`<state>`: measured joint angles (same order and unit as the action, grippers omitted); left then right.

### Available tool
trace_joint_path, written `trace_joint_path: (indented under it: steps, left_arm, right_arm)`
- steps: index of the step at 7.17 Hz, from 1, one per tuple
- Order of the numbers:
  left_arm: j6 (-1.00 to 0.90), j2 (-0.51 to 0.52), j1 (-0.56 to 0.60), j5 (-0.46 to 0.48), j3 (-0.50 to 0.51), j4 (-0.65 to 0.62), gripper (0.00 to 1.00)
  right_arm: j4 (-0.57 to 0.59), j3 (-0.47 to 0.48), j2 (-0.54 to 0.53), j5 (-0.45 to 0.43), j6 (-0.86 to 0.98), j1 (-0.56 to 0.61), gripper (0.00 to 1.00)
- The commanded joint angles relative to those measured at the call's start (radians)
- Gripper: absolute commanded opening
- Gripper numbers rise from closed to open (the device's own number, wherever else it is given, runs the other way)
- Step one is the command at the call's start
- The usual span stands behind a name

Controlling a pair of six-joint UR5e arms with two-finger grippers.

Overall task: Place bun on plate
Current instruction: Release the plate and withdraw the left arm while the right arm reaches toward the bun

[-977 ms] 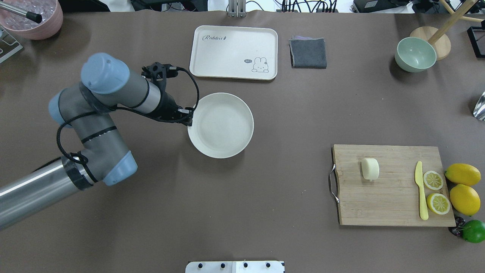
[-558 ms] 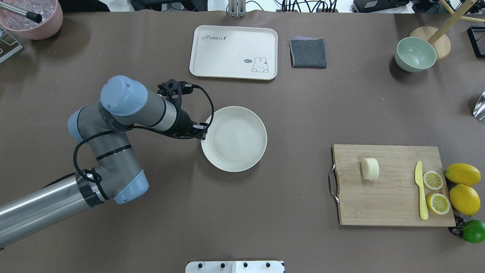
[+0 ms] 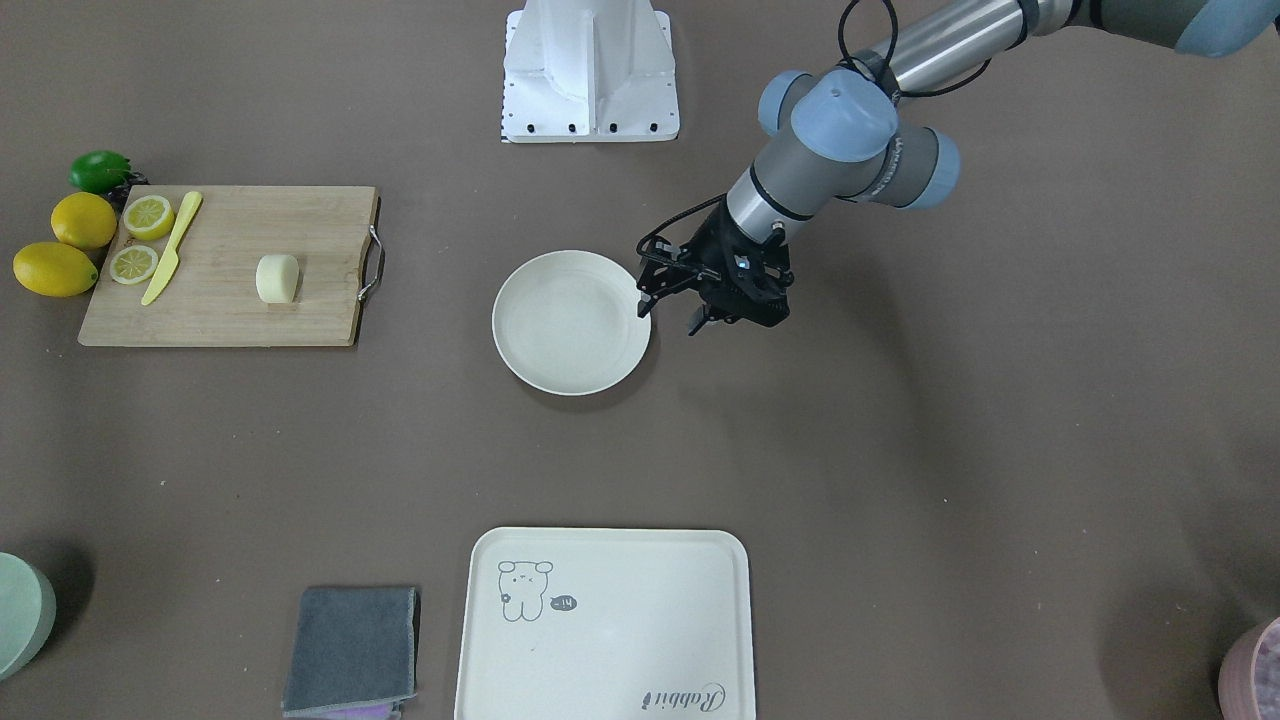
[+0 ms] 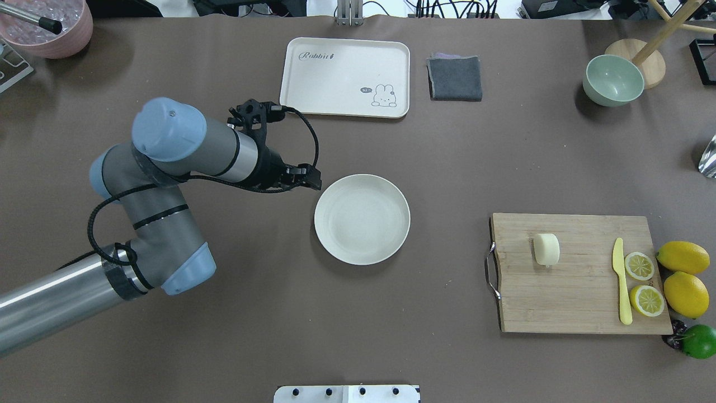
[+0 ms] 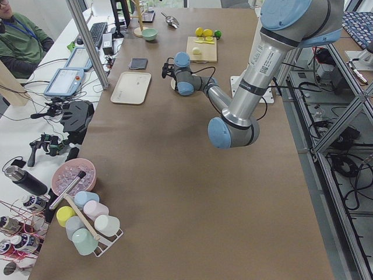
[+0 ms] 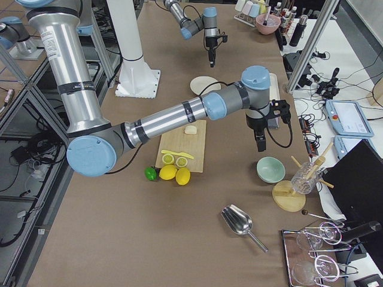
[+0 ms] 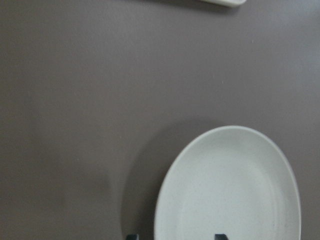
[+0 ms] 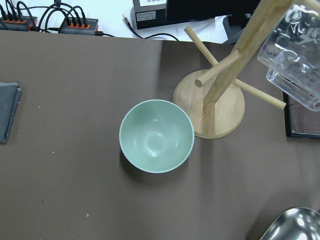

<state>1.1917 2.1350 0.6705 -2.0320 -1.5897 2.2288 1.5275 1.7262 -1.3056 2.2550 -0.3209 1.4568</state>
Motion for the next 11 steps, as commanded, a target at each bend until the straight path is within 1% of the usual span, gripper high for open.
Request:
trace_joint_path:
  steps: [1, 2, 3, 4, 5, 6, 7, 8, 9, 10, 11]
  left_arm:
    - [-0.015, -0.044, 0.185, -0.098, -0.03, -0.001, 0.98]
    - [-0.132, -0.085, 0.277, -0.158, -0.027, -0.006, 0.98]
    - [-0.256, -0.13, 0.381, -0.216, -0.024, -0.023, 0.98]
    - [-0.356, -0.135, 0.453, -0.278, 0.019, -0.047, 0.98]
    - [-0.432, -0.126, 0.507, -0.307, 0.075, -0.049, 0.98]
    - [-0.455, -0.124, 0.536, -0.307, 0.105, -0.048, 0.98]
    - [-0.502, -0.124, 0.567, -0.309, 0.138, -0.049, 0.98]
    - [-0.576, -0.126, 0.58, -0.31, 0.167, -0.051, 0.98]
    - [-0.583, -0.126, 0.586, -0.306, 0.172, -0.054, 0.98]
    - [-0.59, -0.124, 0.584, -0.303, 0.174, -0.054, 0.98]
    - [-0.612, -0.124, 0.586, -0.303, 0.174, -0.054, 0.98]
  right_arm:
    - [-0.001, 0.029, 0.002, 0.064, 0.0, -0.051, 1.0]
    - [-0.001, 0.057, 0.0, 0.095, 0.0, -0.094, 1.0]
    - [0.0, 0.079, -0.001, 0.101, -0.001, -0.126, 1.0]
    - [0.0, 0.079, -0.012, 0.139, -0.009, -0.165, 1.0]
    - [-0.003, 0.119, -0.027, 0.138, -0.147, -0.22, 1.0]
    - [-0.003, 0.178, -0.073, 0.102, -0.221, -0.298, 1.0]
    - [-0.004, 0.199, -0.096, 0.062, -0.287, -0.368, 1.0]
    - [-0.007, 0.238, -0.141, -0.022, -0.367, -0.456, 1.0]
    - [-0.016, 0.271, -0.199, -0.099, -0.412, -0.542, 1.0]
    - [-0.091, 0.28, -0.242, -0.116, -0.488, -0.614, 1.0]
    - [-0.107, 0.282, -0.251, -0.196, -0.551, -0.701, 1.0]
